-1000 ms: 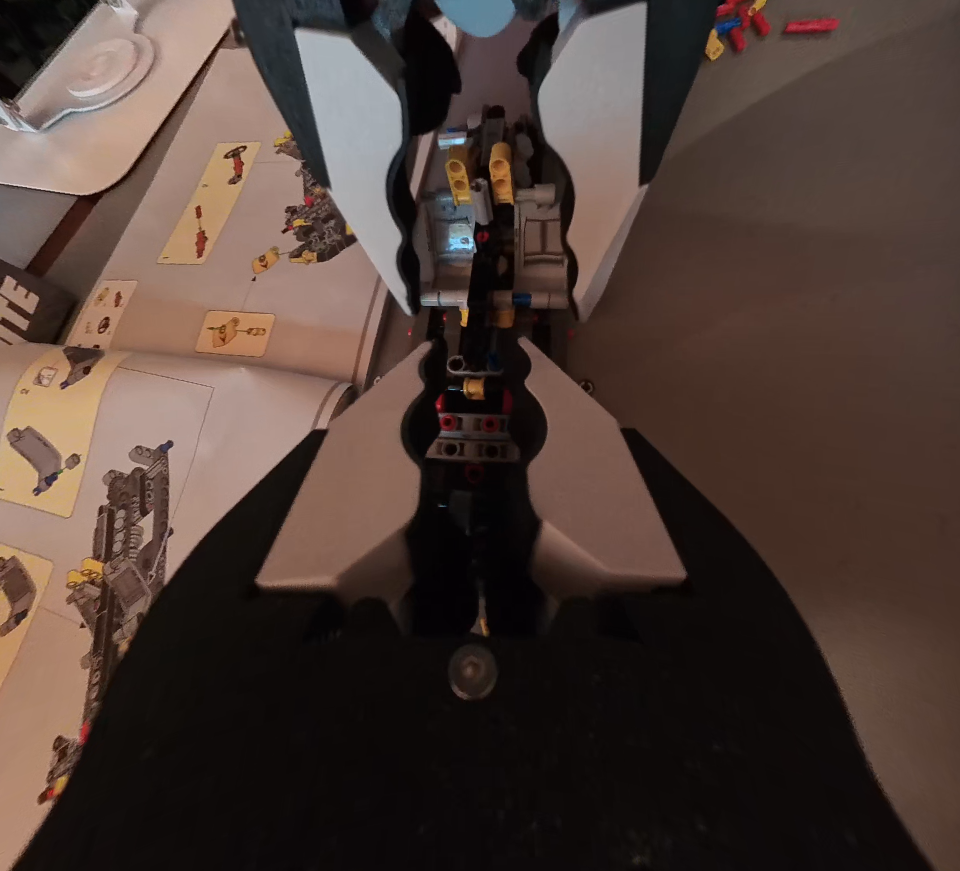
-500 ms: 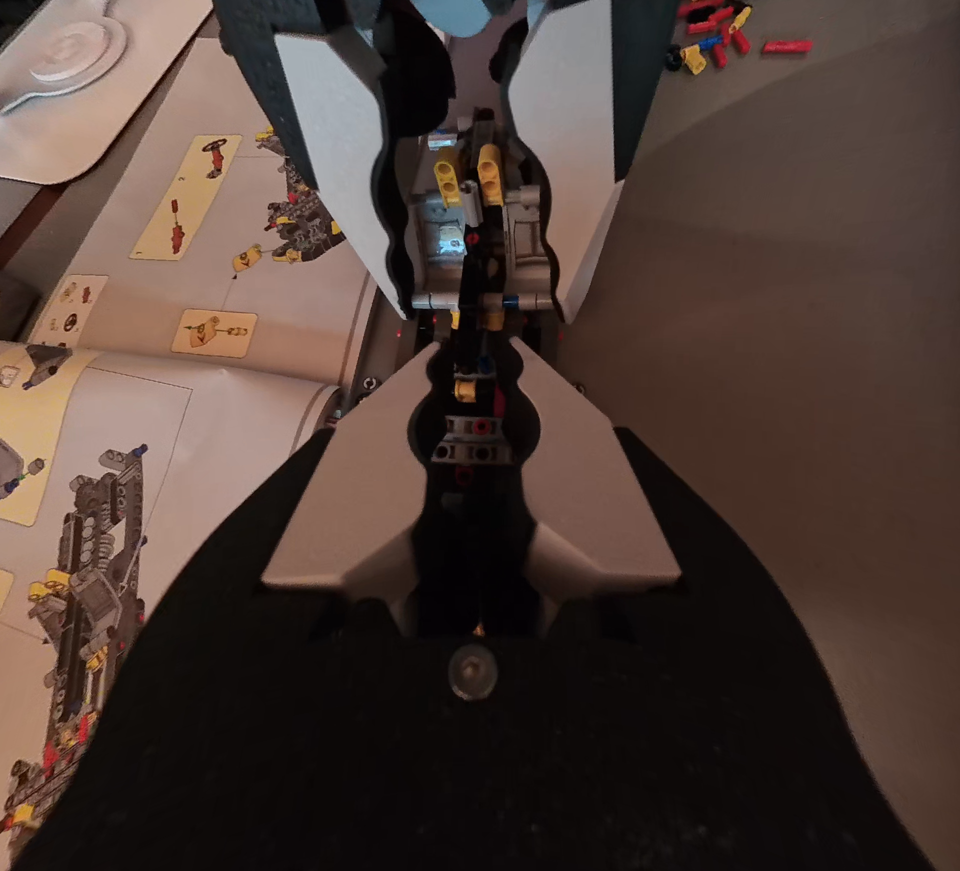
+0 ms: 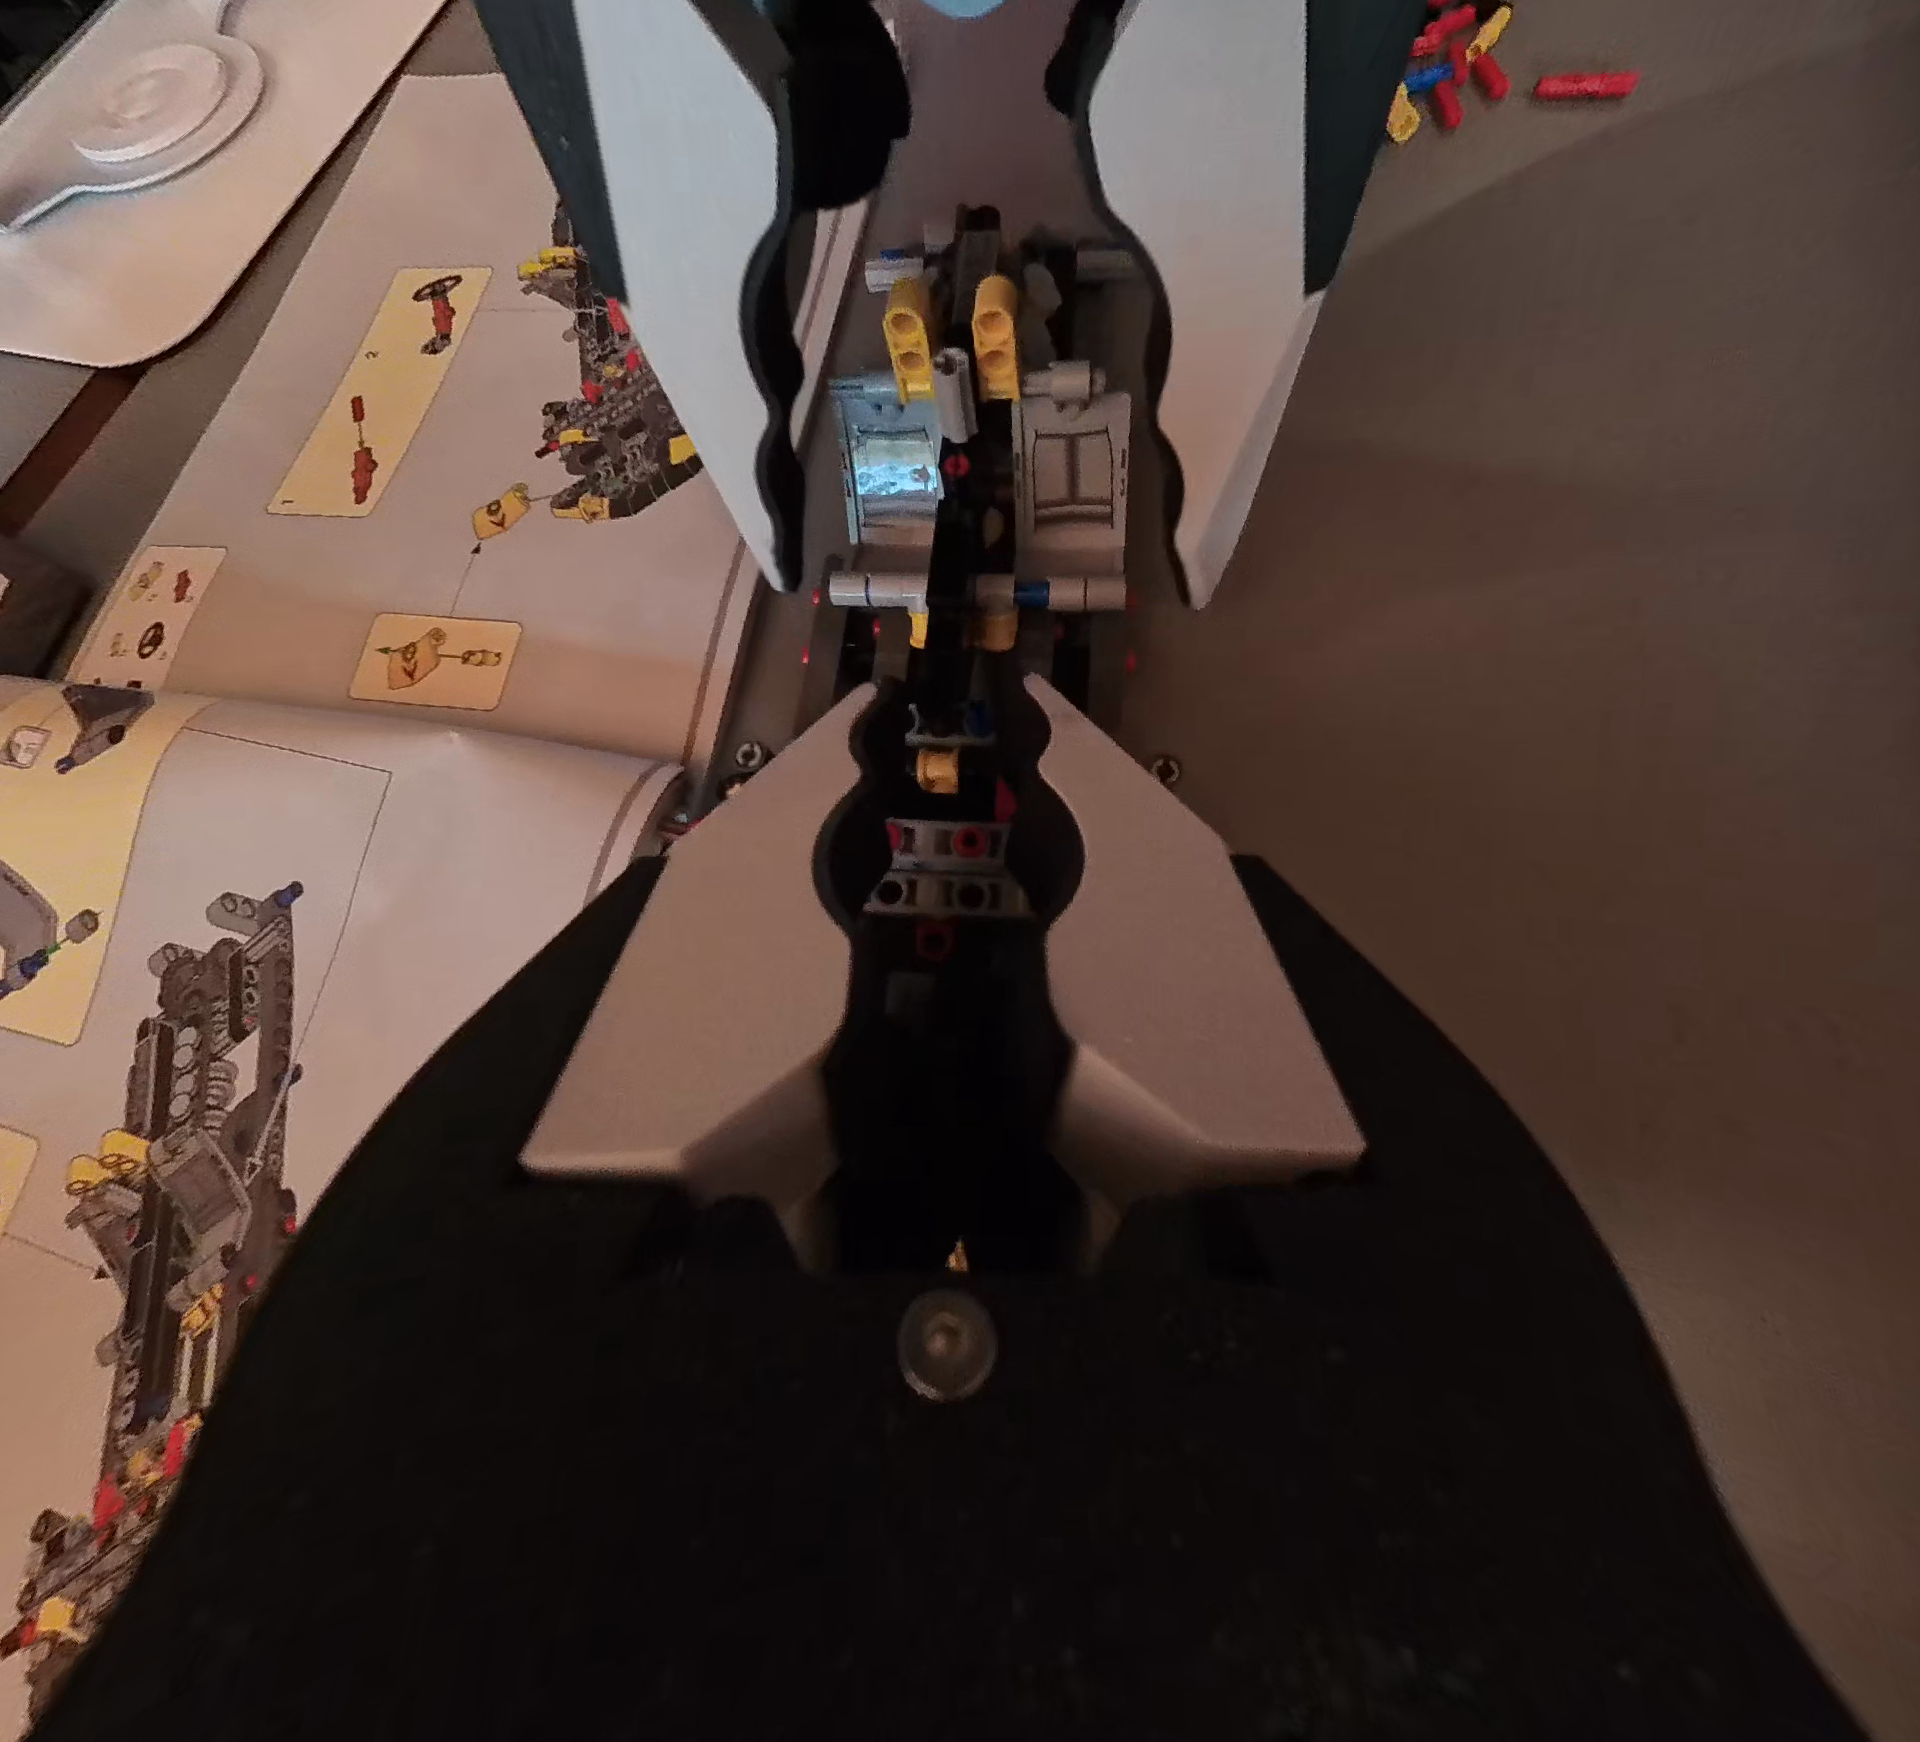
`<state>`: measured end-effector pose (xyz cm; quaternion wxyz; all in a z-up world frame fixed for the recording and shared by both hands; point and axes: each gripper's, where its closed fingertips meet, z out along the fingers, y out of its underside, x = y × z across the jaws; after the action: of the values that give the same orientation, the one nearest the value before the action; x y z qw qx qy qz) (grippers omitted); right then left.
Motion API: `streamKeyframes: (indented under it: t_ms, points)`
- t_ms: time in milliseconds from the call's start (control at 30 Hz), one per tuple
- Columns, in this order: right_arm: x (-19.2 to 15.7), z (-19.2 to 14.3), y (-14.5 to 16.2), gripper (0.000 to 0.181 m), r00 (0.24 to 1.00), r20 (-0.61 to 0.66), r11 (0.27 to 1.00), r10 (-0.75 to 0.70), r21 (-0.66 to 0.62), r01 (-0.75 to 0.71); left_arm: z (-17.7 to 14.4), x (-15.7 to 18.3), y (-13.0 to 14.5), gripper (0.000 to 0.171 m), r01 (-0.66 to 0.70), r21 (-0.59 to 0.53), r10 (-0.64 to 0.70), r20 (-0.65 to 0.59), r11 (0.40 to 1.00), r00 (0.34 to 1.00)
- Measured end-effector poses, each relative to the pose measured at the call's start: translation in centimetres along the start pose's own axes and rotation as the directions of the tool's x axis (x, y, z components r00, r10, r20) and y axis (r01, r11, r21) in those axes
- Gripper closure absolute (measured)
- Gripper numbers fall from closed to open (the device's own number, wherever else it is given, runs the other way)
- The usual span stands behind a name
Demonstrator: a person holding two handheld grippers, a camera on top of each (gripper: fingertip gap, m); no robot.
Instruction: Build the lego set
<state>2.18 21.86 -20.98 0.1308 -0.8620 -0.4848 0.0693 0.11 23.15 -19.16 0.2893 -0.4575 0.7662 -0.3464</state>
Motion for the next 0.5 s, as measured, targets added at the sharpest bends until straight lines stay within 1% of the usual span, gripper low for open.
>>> streamKeyframes:
  t_ms: [67,167,200,267,400,500]
  points:
    - [0.28,0.19,0.26,0.097,1.0,-0.019,1.0,-0.014,-0.022,0.014,0.09,0.01,-0.06,0.158,0.005,-0.002,-0.005,-0.005,1.0,1.0]
    - [0.05,0.54,-0.08,0.112,0.999,-0.012,0.999,-0.036,-0.019,0.036,0.12,0.04,-0.03,0.158,0.006,-0.004,-0.006,-0.005,1.0,1.0]
    - [0.18,0.54,-0.02,0.114,0.999,-0.019,0.999,-0.043,-0.026,0.043,0.12,0.05,0.01,0.158,0.005,-0.005,-0.005,-0.004,1.0,1.0]
    - [0.17,0.53,-0.01,0.114,0.999,-0.01,0.999,-0.039,-0.029,0.038,0.12,0.06,0.04,0.16,0.006,-0.004,-0.006,-0.003,1.0,1.0]
    - [0.28,0.6,0.12,0.114,0.996,-0.04,0.996,-0.075,-0.043,0.073,0.15,0.09,0.04,0.16,0.015,-0.001,-0.015,-0.006,1.0,1.0]
    - [0.24,0.56,0.16,0.114,0.997,-0.036,0.997,-0.063,-0.038,0.061,0.18,0.13,0.03,0.16,0.012,-0.003,-0.012,-0.005,1.0,1.0]
